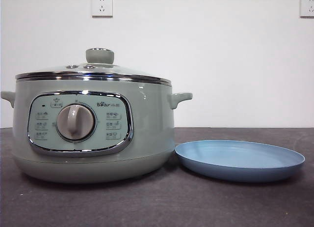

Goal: Take the pumpkin out from the steamer,put the pumpkin in the blue plate,close the lid

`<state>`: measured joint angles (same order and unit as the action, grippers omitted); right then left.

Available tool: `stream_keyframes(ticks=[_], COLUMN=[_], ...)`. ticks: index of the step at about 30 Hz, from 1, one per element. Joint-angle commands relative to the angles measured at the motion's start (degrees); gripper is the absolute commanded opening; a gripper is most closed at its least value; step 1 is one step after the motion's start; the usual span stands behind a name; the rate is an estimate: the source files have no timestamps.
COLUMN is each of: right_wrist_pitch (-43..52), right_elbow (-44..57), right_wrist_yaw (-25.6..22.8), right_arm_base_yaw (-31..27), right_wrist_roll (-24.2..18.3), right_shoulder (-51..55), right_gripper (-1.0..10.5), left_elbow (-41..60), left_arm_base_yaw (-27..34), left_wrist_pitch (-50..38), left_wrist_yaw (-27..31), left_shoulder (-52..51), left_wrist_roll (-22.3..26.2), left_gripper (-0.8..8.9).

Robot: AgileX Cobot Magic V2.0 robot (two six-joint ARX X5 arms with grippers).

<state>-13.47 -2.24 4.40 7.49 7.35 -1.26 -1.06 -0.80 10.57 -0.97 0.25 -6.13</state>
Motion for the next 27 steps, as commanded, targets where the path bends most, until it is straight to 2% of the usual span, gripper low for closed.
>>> stream_keyframes(ticks=[1,3,5,11,15,19,27], right_wrist_pitch=[0.1,0.1,0.2,0.1,-0.3,-2.2,-6.8], right_elbow=[0.6,0.6,0.6,0.6,0.0,-2.1,-11.8], right_wrist_yaw=[0.1,0.1,-0.1,0.3,2.5,3.3,3.1], right_arm_base_yaw=[0.1,0.1,0.1,0.1,0.1,0.1,0.1], right_wrist_roll=[19.7,25.9,27.8,28.1,27.9,27.8,26.8], right_shoulder=[0.1,0.1,0.1,0.1,0.1,-0.3,-5.6], right_gripper=[0.0,0.0,0.0,0.0,0.0,-0.1,-0.1], left_elbow=[0.8,0.8,0.8,0.8,0.1,-3.2,-13.3], left_arm_base_yaw=[0.1,0.1,0.1,0.1,0.1,0.1,0.1], left_wrist_pitch=[0.1,-0.2,-0.3,-0.7,-0.6,2.0,9.9], left_wrist_yaw=[-3.1,-6.0,-8.5,-12.4,-14.5,-13.4,-12.6], left_shoulder=[-0.2,-0.2,-0.2,-0.2,-0.2,-0.2,3.8], left_wrist_roll=[-10.5,-15.4,-17.1,-17.9,-18.0,-19.9,-19.5], left_gripper=[-0.03,-0.04,-0.04,-0.04,-0.08,-0.08,-0.08])
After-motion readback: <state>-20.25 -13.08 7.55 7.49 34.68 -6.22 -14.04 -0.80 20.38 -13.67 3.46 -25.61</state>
